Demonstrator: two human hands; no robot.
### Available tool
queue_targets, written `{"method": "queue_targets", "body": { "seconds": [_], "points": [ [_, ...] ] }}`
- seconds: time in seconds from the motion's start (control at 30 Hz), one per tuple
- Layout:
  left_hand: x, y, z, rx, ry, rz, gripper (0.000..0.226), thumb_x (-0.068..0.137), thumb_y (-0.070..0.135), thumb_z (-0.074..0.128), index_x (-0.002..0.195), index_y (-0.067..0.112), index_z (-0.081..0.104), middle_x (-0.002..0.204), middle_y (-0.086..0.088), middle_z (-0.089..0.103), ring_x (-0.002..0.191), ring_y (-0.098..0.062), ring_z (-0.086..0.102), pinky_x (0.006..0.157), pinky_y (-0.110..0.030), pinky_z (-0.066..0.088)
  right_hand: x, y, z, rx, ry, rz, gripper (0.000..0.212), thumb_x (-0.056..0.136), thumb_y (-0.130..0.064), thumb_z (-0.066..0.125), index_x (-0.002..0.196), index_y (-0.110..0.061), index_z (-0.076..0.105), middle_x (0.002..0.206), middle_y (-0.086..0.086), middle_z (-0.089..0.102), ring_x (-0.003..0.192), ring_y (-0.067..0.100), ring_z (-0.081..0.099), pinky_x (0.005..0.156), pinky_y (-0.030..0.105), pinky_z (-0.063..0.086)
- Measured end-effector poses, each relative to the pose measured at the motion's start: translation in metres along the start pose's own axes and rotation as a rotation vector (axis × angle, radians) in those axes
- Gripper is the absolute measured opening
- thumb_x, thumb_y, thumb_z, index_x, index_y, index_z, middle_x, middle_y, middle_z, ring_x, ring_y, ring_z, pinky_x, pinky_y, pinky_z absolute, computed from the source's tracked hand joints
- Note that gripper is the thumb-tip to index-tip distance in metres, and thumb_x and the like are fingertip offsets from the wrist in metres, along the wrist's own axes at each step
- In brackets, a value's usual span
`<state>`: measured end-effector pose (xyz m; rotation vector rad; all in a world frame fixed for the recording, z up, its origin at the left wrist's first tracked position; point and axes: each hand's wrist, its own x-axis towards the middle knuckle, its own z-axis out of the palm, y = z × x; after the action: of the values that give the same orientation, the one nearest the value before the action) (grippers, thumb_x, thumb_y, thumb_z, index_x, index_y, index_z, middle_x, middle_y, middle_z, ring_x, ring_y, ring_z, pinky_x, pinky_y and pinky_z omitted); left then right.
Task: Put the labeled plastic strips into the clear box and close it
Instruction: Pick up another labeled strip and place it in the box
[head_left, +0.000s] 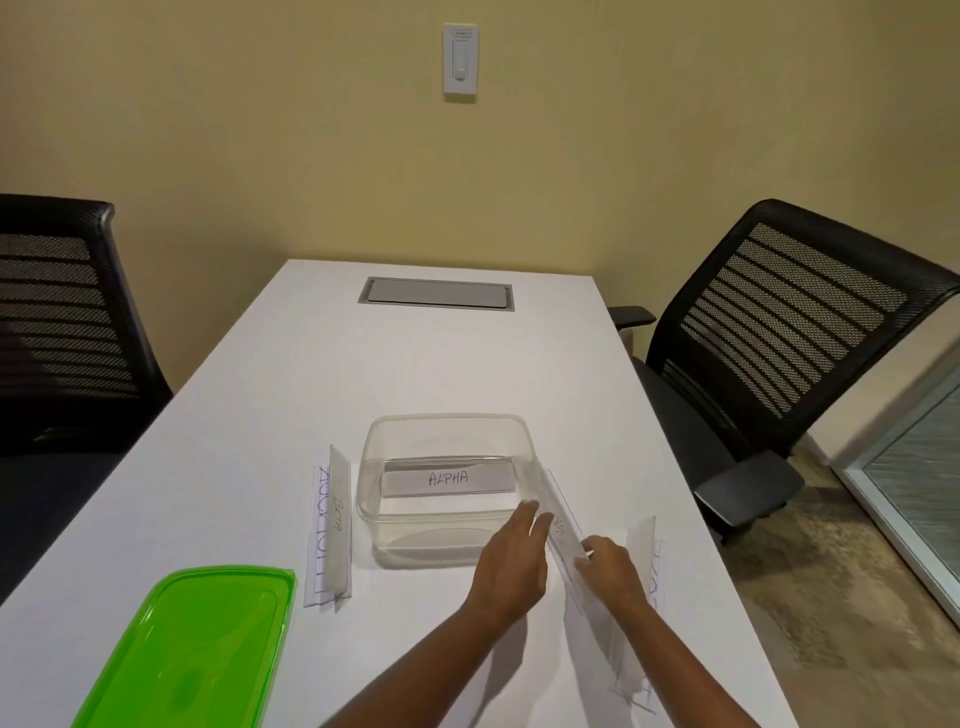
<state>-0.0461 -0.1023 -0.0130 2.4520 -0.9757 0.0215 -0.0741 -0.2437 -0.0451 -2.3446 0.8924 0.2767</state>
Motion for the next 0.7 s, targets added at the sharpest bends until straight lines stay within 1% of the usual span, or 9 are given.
{"method": "queue_targets", "body": {
  "seconds": [0.1, 0.23, 0.3, 0.37, 0.4, 0.47, 0.53, 0.6, 0.7],
  "points": [
    [-0.003, 0.001, 0.006, -0.034, -0.103, -0.081, 0.051, 0.09, 0.005, 0.039, 0.14, 0.009, 0.038, 0.145, -0.008, 0.041, 0.125, -0.026, 0.051, 0.094, -0.035, 0.05, -0.002, 0.0, 0.0, 0.031, 0.042, 0.015, 0.031, 0.093, -0.005, 0.042, 0.118, -0.003, 0.06, 0.124, 0.014, 0.064, 0.111, 0.029, 0.061, 0.092, 0.031, 0.049],
    [-0.006, 0.002, 0.015, -0.179, -0.145, -0.216, 0.046, 0.094, 0.014, 0.04, 0.141, 0.012, 0.036, 0.141, -0.005, 0.044, 0.124, -0.02, 0.051, 0.099, -0.032, 0.046, -0.003, 0.001, -0.003, 0.102, 0.045, 0.038, 0.031, 0.091, -0.002, 0.042, 0.114, -0.001, 0.063, 0.12, 0.015, 0.065, 0.108, 0.031, 0.061, 0.089, 0.033, 0.049],
    [-0.005, 0.003, 0.018, -0.28, -0.193, -0.326, 0.046, 0.096, 0.018, 0.041, 0.141, 0.011, 0.035, 0.141, -0.008, 0.044, 0.127, -0.022, 0.049, 0.103, -0.031, 0.043, -0.005, 0.004, -0.005, 0.224, 0.029, 0.067, 0.03, 0.086, 0.002, 0.044, 0.105, 0.003, 0.067, 0.105, 0.018, 0.069, 0.092, 0.031, 0.062, 0.077, 0.032, 0.048],
    [-0.004, 0.006, 0.021, -0.385, -0.268, -0.431, 0.044, 0.097, 0.023, 0.043, 0.138, 0.007, 0.038, 0.139, -0.012, 0.048, 0.127, -0.024, 0.048, 0.104, -0.029, 0.039, -0.012, 0.006, -0.008, 0.35, -0.011, 0.068, 0.02, 0.082, 0.006, 0.047, 0.084, 0.008, 0.067, 0.078, 0.019, 0.059, 0.067, 0.024, 0.051, 0.064, 0.03, 0.038],
    [-0.003, 0.008, 0.021, -0.445, -0.309, -0.487, 0.044, 0.097, 0.025, 0.043, 0.136, 0.005, 0.04, 0.138, -0.014, 0.051, 0.126, -0.025, 0.049, 0.103, -0.028, 0.039, -0.015, 0.006, -0.01, 0.407, -0.029, 0.07, 0.017, 0.081, 0.007, 0.048, 0.071, 0.005, 0.062, 0.07, 0.016, 0.051, 0.06, 0.021, 0.044, 0.061, 0.029, 0.034],
    [-0.004, 0.012, 0.022, -0.594, -0.386, -0.609, 0.047, 0.097, 0.031, 0.042, 0.136, 0.003, 0.04, 0.139, -0.015, 0.05, 0.127, -0.029, 0.05, 0.104, -0.032, 0.041, -0.021, 0.008, -0.013, 0.529, -0.063, 0.078, 0.029, 0.083, 0.008, 0.051, 0.057, -0.007, 0.049, 0.062, 0.01, 0.04, 0.053, 0.017, 0.035, 0.055, 0.028, 0.031],
    [-0.006, 0.016, 0.024, -0.741, -0.423, -0.714, 0.05, 0.097, 0.033, 0.041, 0.136, 0.002, 0.039, 0.136, -0.017, 0.051, 0.12, -0.033, 0.055, 0.098, -0.038, 0.047, -0.028, 0.009, -0.016, 0.63, -0.104, 0.085, 0.037, 0.086, 0.008, 0.051, 0.055, -0.01, 0.043, 0.058, 0.006, 0.037, 0.051, 0.015, 0.033, 0.051, 0.024, 0.031],
    [-0.009, 0.021, 0.021, -0.855, -0.445, -0.774, 0.048, 0.098, 0.034, 0.039, 0.136, 0.004, 0.039, 0.121, -0.013, 0.056, 0.091, -0.023, 0.061, 0.077, -0.031, 0.052, -0.034, 0.009, -0.018, 0.7, -0.146, 0.102, 0.037, 0.089, 0.007, 0.05, 0.056, -0.009, 0.044, 0.058, 0.006, 0.038, 0.05, 0.015, 0.034, 0.05, 0.023, 0.033],
    [-0.012, 0.022, 0.018, -1.001, -0.457, -0.79, 0.041, 0.099, 0.035, 0.037, 0.133, 0.012, 0.044, 0.117, -0.013, 0.059, 0.084, -0.019, 0.056, 0.075, -0.029, 0.047, -0.044, 0.008, -0.02, 0.878, -0.234, 0.163, 0.028, 0.091, 0.005, 0.049, 0.066, -0.004, 0.054, 0.06, 0.008, 0.046, 0.05, 0.014, 0.04, 0.045, 0.021, 0.038]
  ]
}}
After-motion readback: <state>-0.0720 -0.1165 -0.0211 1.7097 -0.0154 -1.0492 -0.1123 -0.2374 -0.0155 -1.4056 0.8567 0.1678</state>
